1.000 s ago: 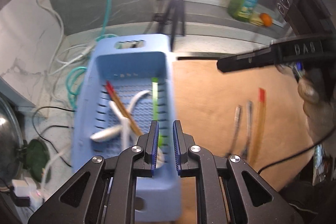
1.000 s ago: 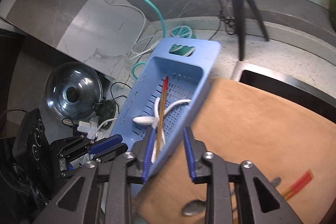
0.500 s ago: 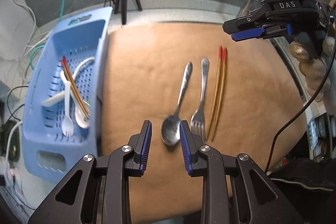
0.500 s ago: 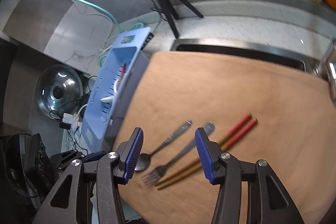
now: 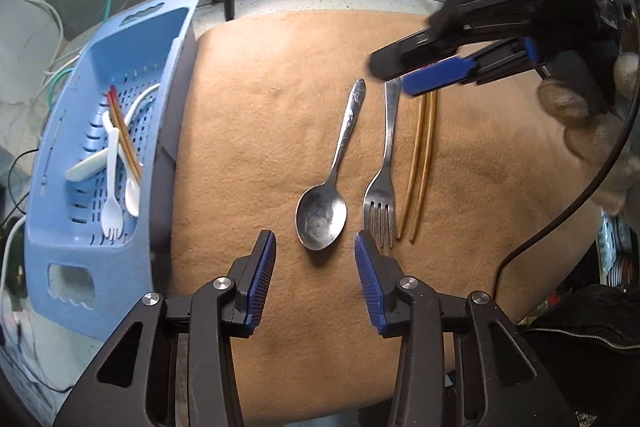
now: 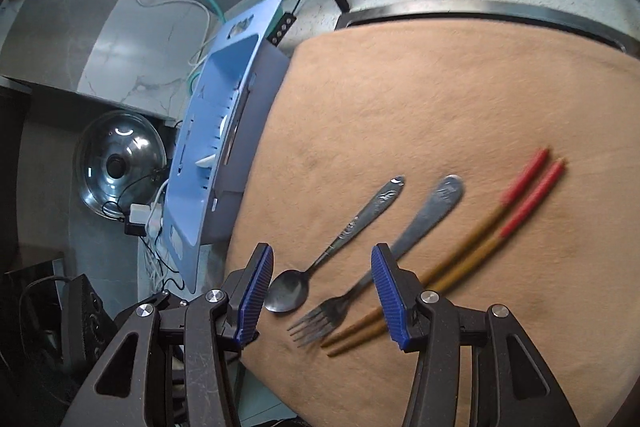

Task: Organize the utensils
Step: 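Grasp a metal spoon with the left gripper while the right grasps another metal spoon, then carry both metal spoons into the blue basket and open both grippers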

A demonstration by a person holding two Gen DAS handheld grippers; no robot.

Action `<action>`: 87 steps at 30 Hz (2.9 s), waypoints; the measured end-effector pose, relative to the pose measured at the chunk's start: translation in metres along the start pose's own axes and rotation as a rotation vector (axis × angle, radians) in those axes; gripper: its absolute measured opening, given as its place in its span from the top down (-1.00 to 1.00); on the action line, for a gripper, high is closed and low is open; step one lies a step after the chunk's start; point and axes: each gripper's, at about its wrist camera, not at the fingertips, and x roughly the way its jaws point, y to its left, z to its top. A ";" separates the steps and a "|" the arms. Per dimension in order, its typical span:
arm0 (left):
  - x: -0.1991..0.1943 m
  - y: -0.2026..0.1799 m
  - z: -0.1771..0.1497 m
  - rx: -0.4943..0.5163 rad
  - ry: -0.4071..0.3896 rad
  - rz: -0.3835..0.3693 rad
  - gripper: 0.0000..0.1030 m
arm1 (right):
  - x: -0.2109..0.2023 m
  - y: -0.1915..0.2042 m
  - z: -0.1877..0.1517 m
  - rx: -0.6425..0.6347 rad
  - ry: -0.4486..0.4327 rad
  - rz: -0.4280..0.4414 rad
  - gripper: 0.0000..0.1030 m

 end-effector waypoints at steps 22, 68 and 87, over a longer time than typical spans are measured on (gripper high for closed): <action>0.040 -0.002 0.003 0.051 0.017 -0.024 0.46 | 0.060 0.000 0.005 0.141 0.039 -0.097 0.40; -0.005 0.146 0.039 -0.139 -0.106 0.002 0.53 | 0.103 0.133 0.110 -0.008 -0.005 -0.007 0.86; 0.036 0.190 0.056 -0.183 -0.020 0.020 0.53 | 0.165 0.141 0.146 -0.039 0.048 -0.096 0.79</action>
